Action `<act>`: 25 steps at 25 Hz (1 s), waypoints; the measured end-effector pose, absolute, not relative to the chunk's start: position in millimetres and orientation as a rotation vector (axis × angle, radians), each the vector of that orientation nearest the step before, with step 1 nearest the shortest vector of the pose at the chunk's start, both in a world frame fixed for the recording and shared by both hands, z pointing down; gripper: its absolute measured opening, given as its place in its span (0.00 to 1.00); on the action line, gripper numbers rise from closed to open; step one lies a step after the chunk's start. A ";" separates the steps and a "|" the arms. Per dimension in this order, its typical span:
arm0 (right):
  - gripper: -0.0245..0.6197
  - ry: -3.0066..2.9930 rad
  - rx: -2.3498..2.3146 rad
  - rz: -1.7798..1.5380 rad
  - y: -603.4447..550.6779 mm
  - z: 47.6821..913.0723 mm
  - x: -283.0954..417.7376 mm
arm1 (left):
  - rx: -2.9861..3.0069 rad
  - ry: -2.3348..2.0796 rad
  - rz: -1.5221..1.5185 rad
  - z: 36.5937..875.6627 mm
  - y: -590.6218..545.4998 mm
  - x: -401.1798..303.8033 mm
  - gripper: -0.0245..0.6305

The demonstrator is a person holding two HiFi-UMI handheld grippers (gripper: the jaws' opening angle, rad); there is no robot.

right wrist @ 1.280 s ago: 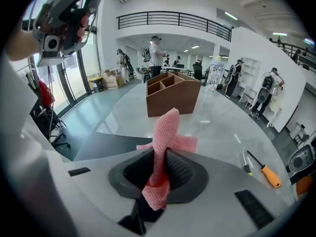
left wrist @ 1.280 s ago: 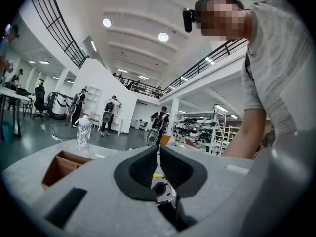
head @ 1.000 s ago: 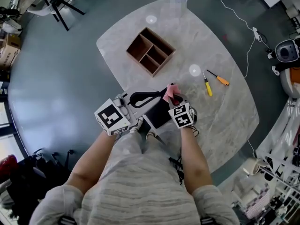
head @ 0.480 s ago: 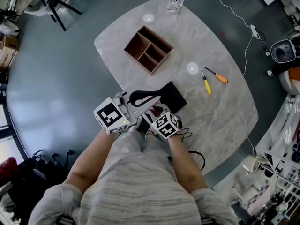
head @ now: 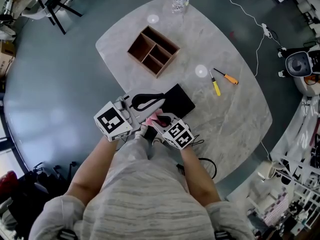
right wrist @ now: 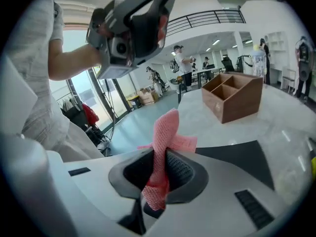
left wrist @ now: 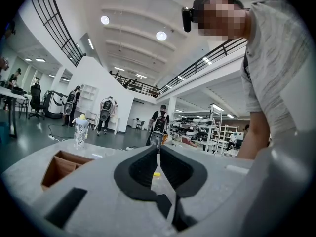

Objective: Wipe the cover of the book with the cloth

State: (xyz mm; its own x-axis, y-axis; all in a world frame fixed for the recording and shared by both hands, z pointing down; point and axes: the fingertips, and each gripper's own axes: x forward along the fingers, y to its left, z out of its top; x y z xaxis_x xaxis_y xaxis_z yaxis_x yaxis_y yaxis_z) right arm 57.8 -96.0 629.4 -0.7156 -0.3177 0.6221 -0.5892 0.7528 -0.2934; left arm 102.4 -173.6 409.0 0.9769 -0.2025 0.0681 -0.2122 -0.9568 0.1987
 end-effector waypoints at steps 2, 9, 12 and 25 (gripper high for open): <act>0.13 -2.352 0.811 0.583 -114.0 619.9 92.2 | 2.921 -0.315 0.075 409.5 -173.2 101.0 0.09; 0.13 -2.073 1.080 0.460 -149.4 639.4 201.5 | 2.919 -0.330 0.105 413.0 -165.0 96.7 0.09; 0.13 -2.014 1.067 0.463 -149.8 655.6 214.9 | 2.913 -0.339 0.123 416.3 -165.1 92.5 0.09; 0.13 -2.092 0.938 0.495 -111.6 665.9 160.9 | 2.892 -0.357 0.147 425.9 -161.7 90.8 0.09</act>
State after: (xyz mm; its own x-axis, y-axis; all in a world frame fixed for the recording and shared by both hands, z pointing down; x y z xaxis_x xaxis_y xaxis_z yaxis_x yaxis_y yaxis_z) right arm 160.9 -111.6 665.9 -0.4275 -0.4558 0.7807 -0.7571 0.6524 -0.0337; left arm 90.8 -161.7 425.9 0.9654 -0.2285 0.1259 -0.2509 -0.9454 0.2082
